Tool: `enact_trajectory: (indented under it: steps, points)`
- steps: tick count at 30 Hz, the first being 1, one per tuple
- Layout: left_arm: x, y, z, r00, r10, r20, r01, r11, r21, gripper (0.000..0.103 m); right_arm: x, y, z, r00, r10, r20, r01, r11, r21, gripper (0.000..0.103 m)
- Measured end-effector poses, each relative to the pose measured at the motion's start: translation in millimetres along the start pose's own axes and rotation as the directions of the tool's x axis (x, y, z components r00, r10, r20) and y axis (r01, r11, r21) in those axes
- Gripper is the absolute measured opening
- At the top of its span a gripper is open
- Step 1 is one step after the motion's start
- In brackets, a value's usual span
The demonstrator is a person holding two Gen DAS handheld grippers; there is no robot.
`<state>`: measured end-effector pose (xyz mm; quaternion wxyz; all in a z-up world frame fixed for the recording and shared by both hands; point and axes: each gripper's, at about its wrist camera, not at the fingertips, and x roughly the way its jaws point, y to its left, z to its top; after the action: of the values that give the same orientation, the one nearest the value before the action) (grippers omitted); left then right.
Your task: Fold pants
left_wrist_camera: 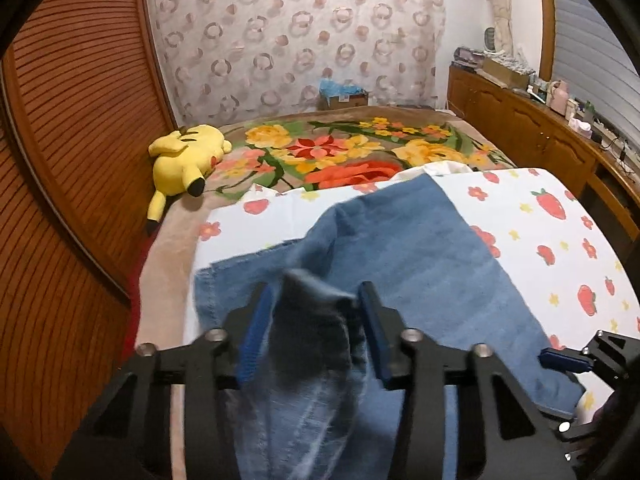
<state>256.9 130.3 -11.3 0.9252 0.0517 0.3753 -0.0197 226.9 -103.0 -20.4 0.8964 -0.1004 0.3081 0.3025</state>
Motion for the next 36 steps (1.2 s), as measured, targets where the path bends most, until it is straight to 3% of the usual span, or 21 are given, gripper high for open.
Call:
enact_trajectory:
  steps: [1, 6, 10, 14, 23, 25, 27, 36]
  points:
    - [-0.7, 5.0, 0.5, 1.000, 0.017, 0.004, -0.017, 1.000, 0.002, 0.034, -0.8, -0.9, -0.3, 1.000, 0.003, 0.000, -0.003, 1.000, 0.003, 0.048]
    - [0.3, 40.0, 2.5, 0.993, 0.117, -0.013, -0.118, 0.993, -0.028, 0.034, -2.0, -3.5, 0.8, 1.000, 0.008, 0.002, -0.008, 1.000, 0.009, 0.048]
    - [-9.1, 62.8, -1.4, 0.992, 0.129, -0.013, -0.130, 0.989, -0.076, 0.036, -4.8, -5.6, 1.4, 1.000, 0.007, 0.004, -0.007, 1.000, 0.007, 0.048]
    - [-19.7, 67.4, -8.7, 0.997, 0.075, 0.015, -0.073, 0.992, -0.108, 0.052, -6.5, -7.6, 1.0, 1.000, 0.006, 0.006, -0.006, 1.000, 0.014, 0.048]
    - [-25.7, 26.1, -31.1, 0.997, -0.069, 0.027, 0.070, 0.995, -0.077, 0.061, -16.3, -14.2, -1.4, 1.000, 0.002, 0.011, -0.002, 1.000, 0.023, 0.048]
    - [-27.4, 14.0, -36.9, 0.995, -0.097, 0.026, 0.099, 0.994, -0.053, 0.074, -18.9, -17.4, -2.3, 1.000, 0.001, 0.013, -0.001, 0.999, 0.032, 0.048]
    - [-30.1, 0.2, -43.4, 0.992, -0.119, 0.033, 0.120, 0.992, -0.038, 0.079, -20.9, -19.6, -3.7, 1.000, -0.001, 0.015, 0.000, 0.999, 0.041, 0.048]
    - [-32.5, -41.7, -72.1, 0.977, -0.210, 0.022, 0.211, 0.977, -0.031, 0.079, -28.3, -28.2, -9.4, 1.000, -0.006, 0.011, 0.005, 0.998, 0.063, 0.048]
